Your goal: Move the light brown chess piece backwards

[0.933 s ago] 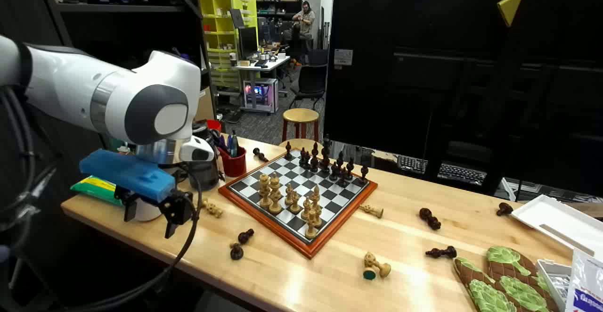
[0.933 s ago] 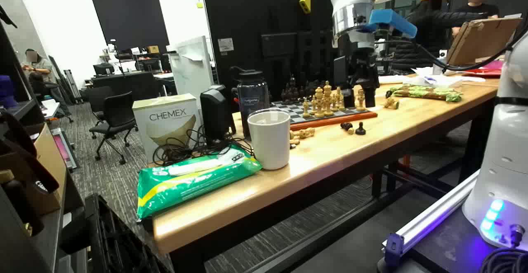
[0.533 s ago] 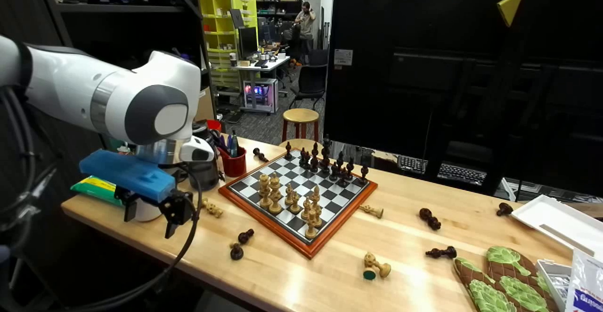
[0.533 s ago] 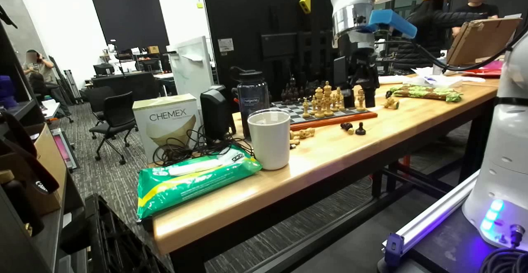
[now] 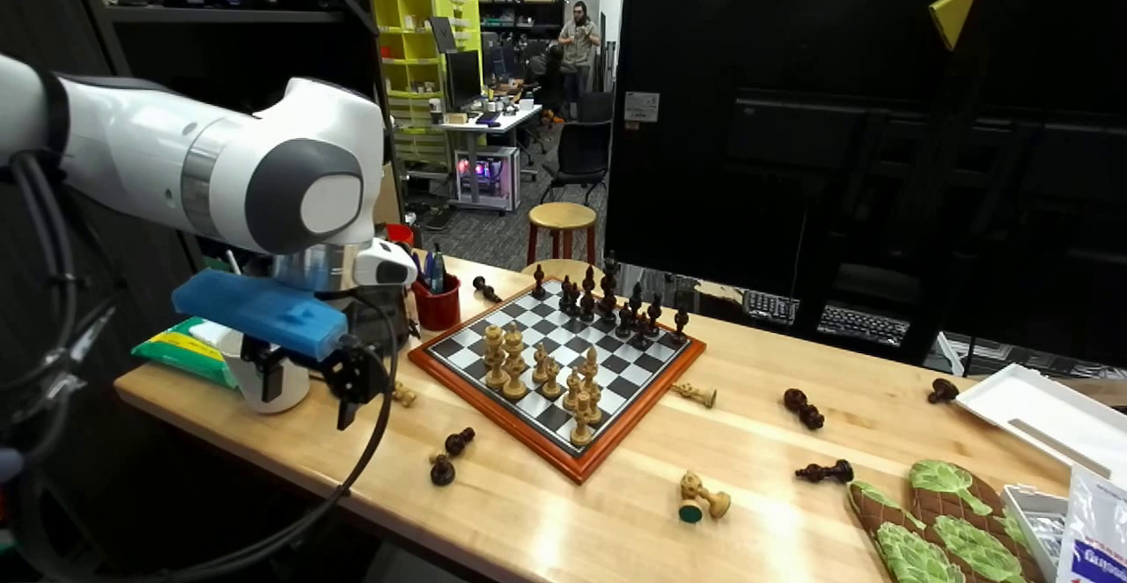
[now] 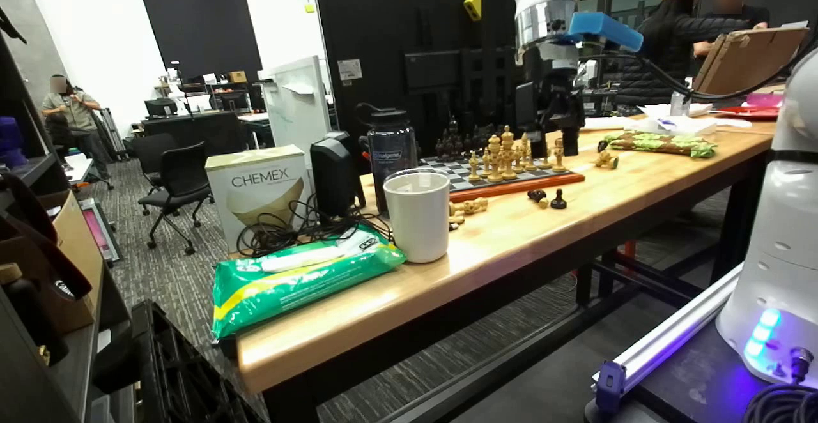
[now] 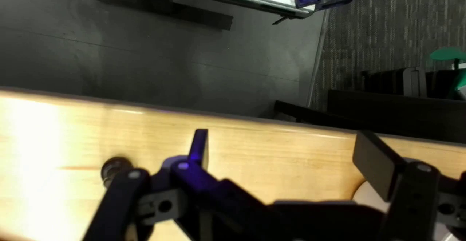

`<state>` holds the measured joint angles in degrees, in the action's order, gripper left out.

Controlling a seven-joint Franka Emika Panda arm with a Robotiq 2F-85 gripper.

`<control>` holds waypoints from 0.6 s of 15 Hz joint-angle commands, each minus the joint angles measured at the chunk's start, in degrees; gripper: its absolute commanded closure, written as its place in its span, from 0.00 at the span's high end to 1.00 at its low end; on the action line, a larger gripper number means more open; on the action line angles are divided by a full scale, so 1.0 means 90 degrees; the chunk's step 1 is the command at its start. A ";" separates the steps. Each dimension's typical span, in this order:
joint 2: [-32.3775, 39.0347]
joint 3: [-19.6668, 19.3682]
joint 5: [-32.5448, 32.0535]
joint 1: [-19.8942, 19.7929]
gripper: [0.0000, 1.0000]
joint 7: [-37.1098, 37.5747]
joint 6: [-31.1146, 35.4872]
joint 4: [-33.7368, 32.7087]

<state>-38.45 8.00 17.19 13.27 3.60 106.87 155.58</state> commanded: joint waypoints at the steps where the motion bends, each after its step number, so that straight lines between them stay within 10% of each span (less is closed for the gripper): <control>1: 0.0042 0.0122 -0.0626 -0.0376 1.00 0.0105 0.0144 -0.0389; 9: 0.0082 -0.0045 -0.1186 -0.0713 1.00 0.0042 0.0592 -0.0856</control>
<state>-37.74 7.88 6.72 6.51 3.80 112.31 147.96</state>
